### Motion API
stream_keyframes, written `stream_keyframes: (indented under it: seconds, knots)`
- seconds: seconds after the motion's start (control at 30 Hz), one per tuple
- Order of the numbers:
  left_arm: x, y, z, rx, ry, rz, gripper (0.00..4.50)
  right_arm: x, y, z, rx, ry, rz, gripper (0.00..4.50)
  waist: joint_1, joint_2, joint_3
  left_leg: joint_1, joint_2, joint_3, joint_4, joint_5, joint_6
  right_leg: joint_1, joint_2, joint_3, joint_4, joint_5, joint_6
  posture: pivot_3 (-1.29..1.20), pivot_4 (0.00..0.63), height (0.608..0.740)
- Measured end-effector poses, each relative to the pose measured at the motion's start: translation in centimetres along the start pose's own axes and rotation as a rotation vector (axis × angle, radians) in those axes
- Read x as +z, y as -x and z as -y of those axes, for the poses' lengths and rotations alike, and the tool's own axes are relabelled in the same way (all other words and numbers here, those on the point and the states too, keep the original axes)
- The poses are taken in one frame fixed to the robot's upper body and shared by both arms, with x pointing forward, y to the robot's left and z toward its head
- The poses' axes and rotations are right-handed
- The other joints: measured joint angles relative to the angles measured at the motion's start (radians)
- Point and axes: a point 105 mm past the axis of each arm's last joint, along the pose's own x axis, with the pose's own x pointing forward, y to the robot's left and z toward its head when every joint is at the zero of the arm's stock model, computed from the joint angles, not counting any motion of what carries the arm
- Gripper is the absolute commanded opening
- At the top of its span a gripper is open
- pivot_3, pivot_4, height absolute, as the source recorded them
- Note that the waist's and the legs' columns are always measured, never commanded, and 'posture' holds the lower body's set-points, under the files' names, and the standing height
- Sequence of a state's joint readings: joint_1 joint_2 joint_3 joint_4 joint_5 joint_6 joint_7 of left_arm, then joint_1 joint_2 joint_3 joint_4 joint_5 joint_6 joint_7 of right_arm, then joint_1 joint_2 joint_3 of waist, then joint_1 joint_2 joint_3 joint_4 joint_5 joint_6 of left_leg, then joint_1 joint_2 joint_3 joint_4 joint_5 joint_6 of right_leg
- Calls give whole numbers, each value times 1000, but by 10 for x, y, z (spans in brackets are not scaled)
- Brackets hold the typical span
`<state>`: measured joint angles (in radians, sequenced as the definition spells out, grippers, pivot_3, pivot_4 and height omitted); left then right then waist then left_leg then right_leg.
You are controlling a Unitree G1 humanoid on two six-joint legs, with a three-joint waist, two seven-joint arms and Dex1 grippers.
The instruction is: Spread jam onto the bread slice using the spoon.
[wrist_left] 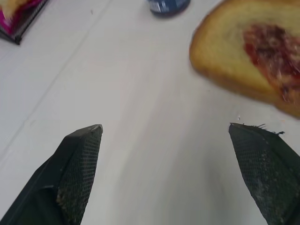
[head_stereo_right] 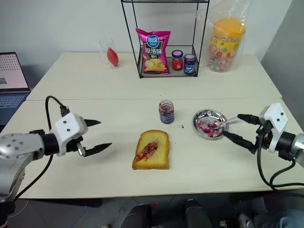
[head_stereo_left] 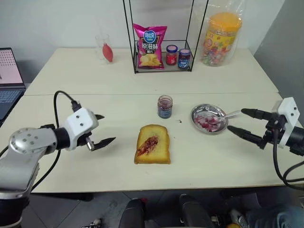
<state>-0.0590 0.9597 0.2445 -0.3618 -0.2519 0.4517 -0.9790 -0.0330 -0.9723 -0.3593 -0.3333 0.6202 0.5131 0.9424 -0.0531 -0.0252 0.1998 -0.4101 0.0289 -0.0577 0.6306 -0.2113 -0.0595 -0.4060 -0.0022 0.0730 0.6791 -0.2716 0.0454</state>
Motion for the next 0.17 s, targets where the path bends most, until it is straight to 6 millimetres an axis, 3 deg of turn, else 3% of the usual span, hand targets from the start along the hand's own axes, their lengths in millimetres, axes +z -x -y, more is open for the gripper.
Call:
stream_keyframes:
  seconds: [0.17]
  knots:
    - [-4, 6, 7, -19, 22, 5, 4500, -3, 8, -8, 66, 15, -36, 4452, 4, -1, -1, 1, 0, 1, 1, 0, 0, 1, -1, 0, 0, -2, -3, 0, 150, 740]
